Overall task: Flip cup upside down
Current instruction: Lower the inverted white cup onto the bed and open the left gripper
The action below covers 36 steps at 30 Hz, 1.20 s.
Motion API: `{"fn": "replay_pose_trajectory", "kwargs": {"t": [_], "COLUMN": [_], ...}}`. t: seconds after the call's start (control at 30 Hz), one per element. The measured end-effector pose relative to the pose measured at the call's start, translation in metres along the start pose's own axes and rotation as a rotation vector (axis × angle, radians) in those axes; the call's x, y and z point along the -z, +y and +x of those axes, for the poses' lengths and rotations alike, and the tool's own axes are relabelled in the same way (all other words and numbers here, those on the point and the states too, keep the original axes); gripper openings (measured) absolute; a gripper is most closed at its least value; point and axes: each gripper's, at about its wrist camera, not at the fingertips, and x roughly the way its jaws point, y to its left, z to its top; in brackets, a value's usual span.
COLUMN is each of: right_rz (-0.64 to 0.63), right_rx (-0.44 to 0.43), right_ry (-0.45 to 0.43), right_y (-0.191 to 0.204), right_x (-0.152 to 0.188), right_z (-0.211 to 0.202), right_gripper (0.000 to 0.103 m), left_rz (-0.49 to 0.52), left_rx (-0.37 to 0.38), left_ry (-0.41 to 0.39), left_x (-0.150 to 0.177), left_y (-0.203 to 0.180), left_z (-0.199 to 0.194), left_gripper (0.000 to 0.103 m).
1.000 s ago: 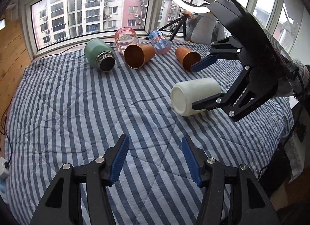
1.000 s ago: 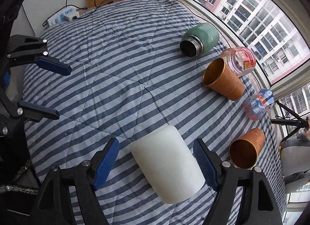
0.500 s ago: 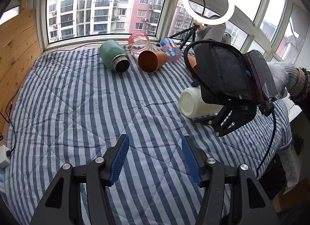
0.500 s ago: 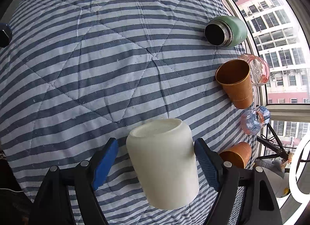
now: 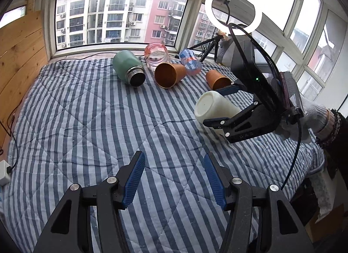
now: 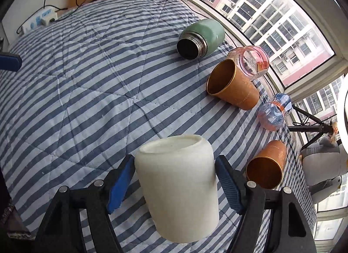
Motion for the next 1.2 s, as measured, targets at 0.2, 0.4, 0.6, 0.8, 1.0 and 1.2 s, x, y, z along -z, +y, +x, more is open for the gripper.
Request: {"fn": "replay_pose_trajectory", "kwargs": {"t": [0.2,0.4,0.6,0.8,1.0,1.2], "right_rz": [0.377,0.642,0.726,0.737,0.766,0.769], "right_rx": [-0.077,-0.051,0.005,0.025,0.031,0.041], "right_ry": [-0.271,-0.478,-0.555,-0.563,-0.572,-0.561], "right_y": [-0.020,-0.020,-0.017,-0.014,-0.011,-0.007], "right_x": [0.014,0.049,0.073,0.085,0.093,0.096], "right_z": [-0.023,-0.029,-0.034,-0.035,-0.035,-0.034], "right_gripper": [0.072,0.072,0.072,0.071,0.071,0.071], "left_rz": [-0.005,0.049,0.075,0.088,0.089,0.093], "left_rx": [-0.033,-0.158,-0.141,-0.129,-0.129,-0.132], "left_ry": [-0.032,-0.147,-0.173,-0.163,-0.145,-0.144], "left_x": [-0.004,-0.017,-0.023,-0.019,-0.014,-0.013], "left_y": [-0.006,-0.024,-0.045,-0.056,-0.055,-0.053], "left_z": [0.001,-0.004,0.005,0.016,0.020,0.022], "left_gripper": [0.060,0.060,0.060,0.060,0.060,0.060]}}
